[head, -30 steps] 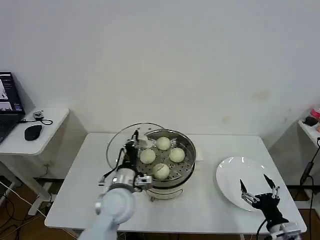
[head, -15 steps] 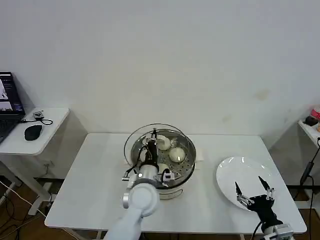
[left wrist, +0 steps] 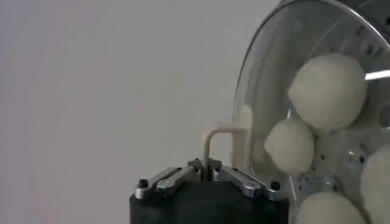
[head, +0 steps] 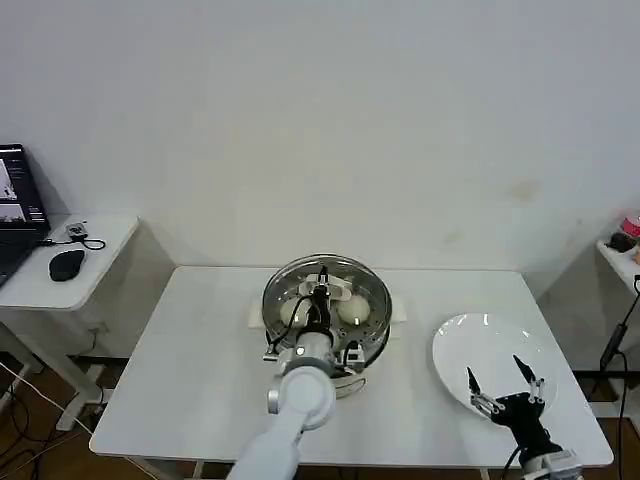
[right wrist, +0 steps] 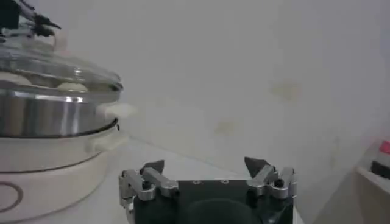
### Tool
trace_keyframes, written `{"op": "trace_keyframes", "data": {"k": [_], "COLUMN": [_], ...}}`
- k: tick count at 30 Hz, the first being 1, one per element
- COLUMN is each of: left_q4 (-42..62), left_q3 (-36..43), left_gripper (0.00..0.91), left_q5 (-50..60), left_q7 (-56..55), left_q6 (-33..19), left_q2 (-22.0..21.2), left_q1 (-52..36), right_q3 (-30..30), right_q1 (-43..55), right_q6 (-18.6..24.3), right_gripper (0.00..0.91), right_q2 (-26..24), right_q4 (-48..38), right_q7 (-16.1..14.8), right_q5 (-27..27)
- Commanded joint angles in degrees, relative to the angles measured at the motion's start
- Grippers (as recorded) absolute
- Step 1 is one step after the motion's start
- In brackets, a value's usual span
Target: Take steamed baozi put them in steamer then cover it.
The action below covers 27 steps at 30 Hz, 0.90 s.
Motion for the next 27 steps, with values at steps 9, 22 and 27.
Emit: {"op": "trace_keyframes", "data": {"k": [9, 22, 27], "left_q4": [-0.2, -0.3, -0.3], "left_q3": [0.5, 0.6, 0.6], "left_gripper": [0.0, 0.0, 0.0], "left_q5": [1.0, 0.5, 0.2], "left_q7": [0.5, 0.1, 0.2], "left_q6": [-0.1, -0.1, 0.1], "left_q2": [-0.9, -1.5, -1.5], "left_q1": [1.0, 1.1, 1.2], "right_q3": [-0.4, -0.9, -0.9], "right_q1": [0.0, -0.1, -0.1], "right_q6": [0.1, 0.5, 0.5], "right_gripper": [0.907, 0.907, 0.907], "right_q2": [0.2, 0.5, 0.5], "right_q4": [0.0, -0.3, -0.3], "right_q7": [0.0, -0.1, -0.1], "right_q5": [-0.4, -1.2, -1.2]}}
